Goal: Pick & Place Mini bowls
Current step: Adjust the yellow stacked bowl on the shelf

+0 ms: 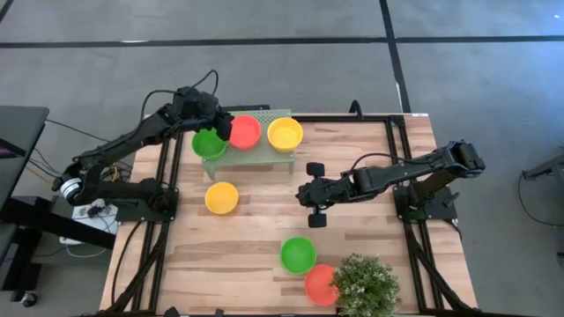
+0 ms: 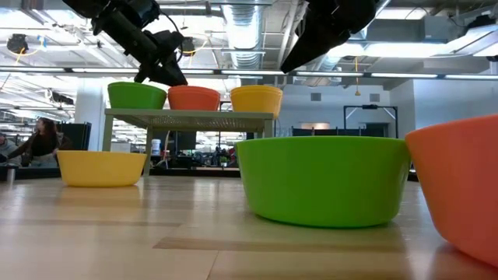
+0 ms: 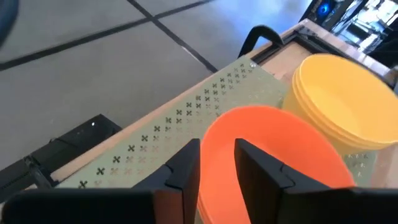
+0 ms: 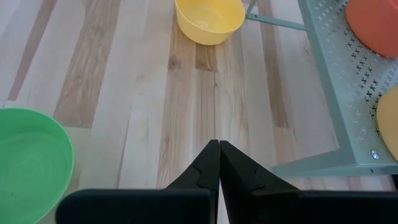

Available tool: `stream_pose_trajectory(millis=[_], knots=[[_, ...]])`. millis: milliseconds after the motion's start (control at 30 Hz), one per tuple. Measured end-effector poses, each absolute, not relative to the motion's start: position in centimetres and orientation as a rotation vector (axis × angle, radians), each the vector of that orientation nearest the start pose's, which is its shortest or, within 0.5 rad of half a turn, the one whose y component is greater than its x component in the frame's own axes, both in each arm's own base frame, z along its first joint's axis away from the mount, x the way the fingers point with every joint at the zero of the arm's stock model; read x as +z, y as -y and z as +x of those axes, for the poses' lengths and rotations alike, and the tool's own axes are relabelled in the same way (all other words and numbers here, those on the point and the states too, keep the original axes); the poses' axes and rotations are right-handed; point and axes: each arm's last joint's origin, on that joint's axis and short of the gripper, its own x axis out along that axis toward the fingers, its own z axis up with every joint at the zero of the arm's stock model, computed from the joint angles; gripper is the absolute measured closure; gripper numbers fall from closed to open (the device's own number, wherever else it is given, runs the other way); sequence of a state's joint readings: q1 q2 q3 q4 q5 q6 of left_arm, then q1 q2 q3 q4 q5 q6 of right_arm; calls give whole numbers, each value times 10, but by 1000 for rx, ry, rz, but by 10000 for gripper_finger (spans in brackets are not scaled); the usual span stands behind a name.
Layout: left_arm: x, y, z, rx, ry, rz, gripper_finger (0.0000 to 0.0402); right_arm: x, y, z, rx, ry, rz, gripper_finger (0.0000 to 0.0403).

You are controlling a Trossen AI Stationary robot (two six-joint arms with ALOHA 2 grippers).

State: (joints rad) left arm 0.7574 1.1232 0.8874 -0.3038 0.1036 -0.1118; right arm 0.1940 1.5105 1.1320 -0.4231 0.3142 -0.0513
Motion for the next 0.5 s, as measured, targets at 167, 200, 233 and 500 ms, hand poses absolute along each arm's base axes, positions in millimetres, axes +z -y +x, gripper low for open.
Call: stream_pose_trajectory(millis=[167,200,233,500], knots=[[306,-152,176,617,-392,-296,302,265,-50,318,-110,-758,-243,400],[310,-147,175,595,-379,-277,302,266,-47,318,-139,-756,-240,401],[315,-141,175,570,-367,-241,303,266,-43,319,-189,-752,-231,401],[338,-79,181,312,-288,-59,366,269,12,319,-706,-647,4,402]])
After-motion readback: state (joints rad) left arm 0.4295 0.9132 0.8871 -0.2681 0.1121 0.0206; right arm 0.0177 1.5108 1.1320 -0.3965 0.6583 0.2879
